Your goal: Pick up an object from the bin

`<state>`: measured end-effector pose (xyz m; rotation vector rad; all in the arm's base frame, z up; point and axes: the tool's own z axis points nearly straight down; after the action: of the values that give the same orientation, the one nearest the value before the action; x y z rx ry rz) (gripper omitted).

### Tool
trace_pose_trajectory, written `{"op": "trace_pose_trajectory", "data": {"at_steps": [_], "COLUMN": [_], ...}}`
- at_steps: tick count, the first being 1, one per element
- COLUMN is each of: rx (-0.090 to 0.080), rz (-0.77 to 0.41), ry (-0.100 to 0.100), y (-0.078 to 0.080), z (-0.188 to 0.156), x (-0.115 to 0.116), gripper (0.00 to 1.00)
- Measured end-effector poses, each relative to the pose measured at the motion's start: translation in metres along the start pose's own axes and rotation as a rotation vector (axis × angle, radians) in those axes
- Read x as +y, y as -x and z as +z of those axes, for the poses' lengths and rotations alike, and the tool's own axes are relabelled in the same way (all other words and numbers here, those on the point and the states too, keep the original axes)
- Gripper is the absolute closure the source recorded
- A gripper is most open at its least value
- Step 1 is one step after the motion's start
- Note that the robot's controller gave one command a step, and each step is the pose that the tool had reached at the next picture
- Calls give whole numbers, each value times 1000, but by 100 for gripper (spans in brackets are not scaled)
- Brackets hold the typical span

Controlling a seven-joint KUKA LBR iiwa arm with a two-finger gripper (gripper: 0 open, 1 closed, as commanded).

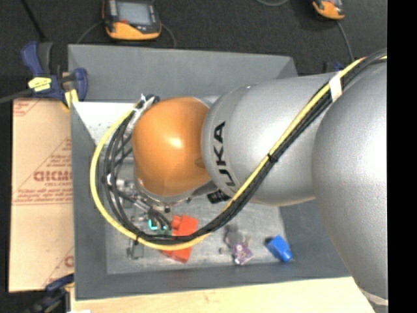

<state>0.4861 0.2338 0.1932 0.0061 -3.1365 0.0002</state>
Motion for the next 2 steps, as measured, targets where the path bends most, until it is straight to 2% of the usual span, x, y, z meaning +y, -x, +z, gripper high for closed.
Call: {"op": "trace_pose_trajectory", "data": {"at_steps": [1, 2], "rx": [-8, -14], "rz": [-93, -138], "ry": [-3, 2], "y": [89, 95], "z": [123, 62], "x": [-79, -52], "gripper": [0, 0]}}
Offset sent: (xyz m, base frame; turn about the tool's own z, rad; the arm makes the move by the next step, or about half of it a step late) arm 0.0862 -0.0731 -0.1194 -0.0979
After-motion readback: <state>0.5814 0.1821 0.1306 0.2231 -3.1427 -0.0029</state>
